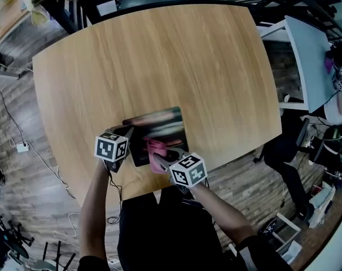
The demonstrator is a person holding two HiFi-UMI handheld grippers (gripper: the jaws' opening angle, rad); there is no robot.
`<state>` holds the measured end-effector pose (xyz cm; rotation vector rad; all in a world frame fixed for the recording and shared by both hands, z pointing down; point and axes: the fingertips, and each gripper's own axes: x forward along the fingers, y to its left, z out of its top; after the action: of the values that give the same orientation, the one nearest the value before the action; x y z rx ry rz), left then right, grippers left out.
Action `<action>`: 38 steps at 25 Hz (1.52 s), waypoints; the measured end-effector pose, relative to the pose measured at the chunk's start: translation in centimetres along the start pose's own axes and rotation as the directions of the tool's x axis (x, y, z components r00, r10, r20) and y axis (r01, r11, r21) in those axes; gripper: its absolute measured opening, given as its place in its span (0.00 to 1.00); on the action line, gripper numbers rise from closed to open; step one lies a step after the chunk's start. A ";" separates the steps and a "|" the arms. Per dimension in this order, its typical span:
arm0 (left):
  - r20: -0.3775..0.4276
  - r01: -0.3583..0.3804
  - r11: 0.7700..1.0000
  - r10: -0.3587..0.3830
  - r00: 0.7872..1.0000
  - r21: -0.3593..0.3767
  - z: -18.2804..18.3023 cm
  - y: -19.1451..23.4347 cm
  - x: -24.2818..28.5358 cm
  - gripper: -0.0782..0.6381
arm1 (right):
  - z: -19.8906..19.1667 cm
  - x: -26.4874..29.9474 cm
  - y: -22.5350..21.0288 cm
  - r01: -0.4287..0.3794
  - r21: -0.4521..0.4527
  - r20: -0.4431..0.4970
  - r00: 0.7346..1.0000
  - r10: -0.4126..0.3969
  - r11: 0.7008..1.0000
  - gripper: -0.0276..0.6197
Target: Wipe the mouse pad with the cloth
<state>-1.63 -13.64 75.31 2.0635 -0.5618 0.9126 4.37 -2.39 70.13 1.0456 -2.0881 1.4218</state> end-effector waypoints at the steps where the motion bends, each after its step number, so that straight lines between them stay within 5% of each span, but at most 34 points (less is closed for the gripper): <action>1: -0.009 0.000 1.000 0.000 1.000 0.010 -0.1 0.2 0.1 0.14 | -0.5 1.1 1.1 -0.020 -0.014 -0.021 1.000 0.019 1.000 0.18; 12: -0.017 0.043 0.999 -0.043 0.999 0.005 -0.1 -0.5 0.1 0.14 | -2.7 8.7 3.8 -0.026 -0.116 -0.135 0.991 0.010 0.993 0.18; 25: -0.044 0.031 0.996 -0.028 0.999 0.078 -0.3 -0.4 0.1 0.14 | -2.4 6.4 0.7 -0.004 -0.059 -0.127 0.992 -0.003 0.998 0.18; 38: -0.038 0.015 0.999 -0.014 0.999 0.032 -0.1 0.3 0.3 0.14 | -1.5 0.9 -6.9 0.094 0.011 -0.096 0.991 -0.092 0.996 0.18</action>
<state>-1.70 -13.79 75.70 2.0722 -0.5147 0.9557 8.98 -2.74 75.57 1.0455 -1.9383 1.4162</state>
